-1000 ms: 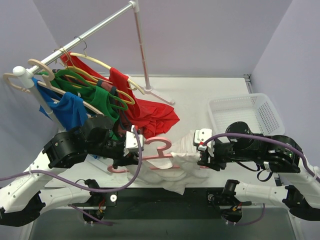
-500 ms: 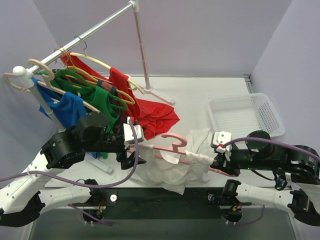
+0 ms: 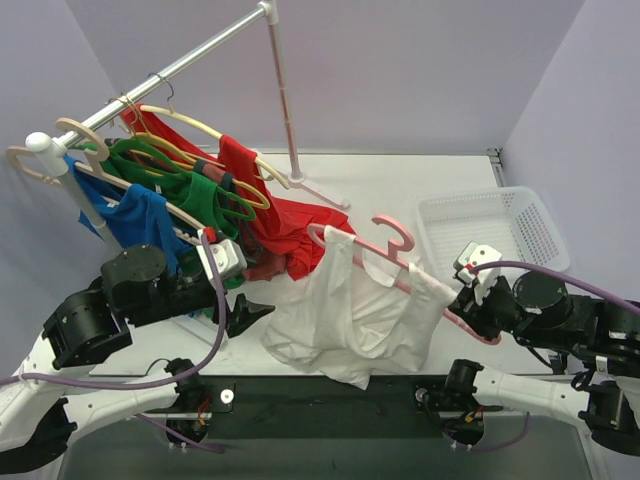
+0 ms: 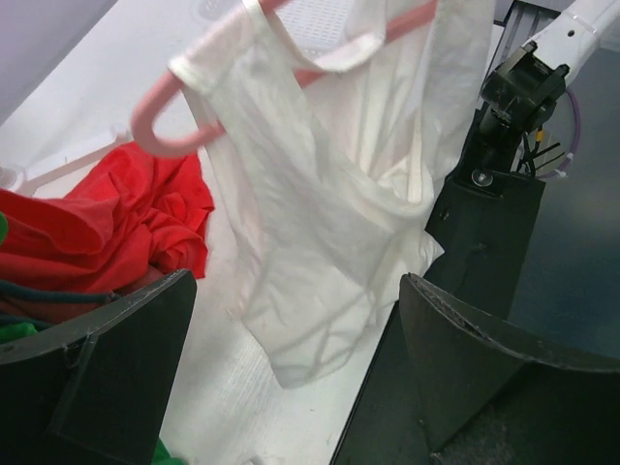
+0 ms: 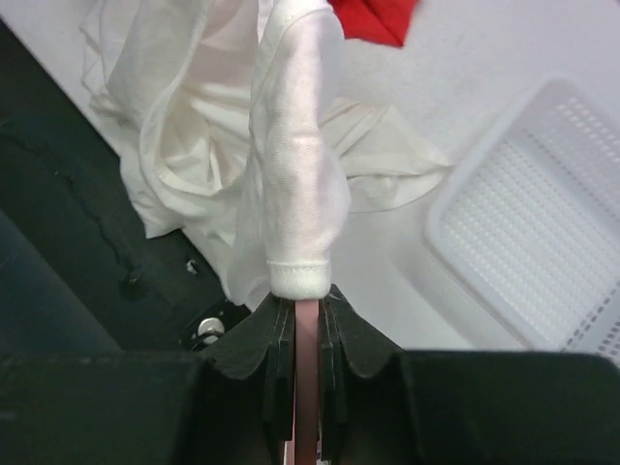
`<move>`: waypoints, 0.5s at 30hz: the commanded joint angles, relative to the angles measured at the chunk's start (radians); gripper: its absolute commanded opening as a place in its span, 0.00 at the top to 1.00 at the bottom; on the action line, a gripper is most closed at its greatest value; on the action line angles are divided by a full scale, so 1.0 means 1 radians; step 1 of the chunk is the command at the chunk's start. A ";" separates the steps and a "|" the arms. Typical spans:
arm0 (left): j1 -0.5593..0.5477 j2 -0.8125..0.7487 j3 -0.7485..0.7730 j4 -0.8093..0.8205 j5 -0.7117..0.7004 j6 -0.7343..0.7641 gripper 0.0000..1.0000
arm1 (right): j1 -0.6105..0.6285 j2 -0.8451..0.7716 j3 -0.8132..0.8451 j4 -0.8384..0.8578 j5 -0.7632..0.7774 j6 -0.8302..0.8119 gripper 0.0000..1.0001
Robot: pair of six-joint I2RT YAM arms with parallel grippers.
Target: Place the tank top on the hanger
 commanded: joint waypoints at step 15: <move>0.002 -0.212 -0.198 0.022 0.006 -0.210 0.03 | -0.188 0.518 0.881 0.112 0.401 -0.260 1.00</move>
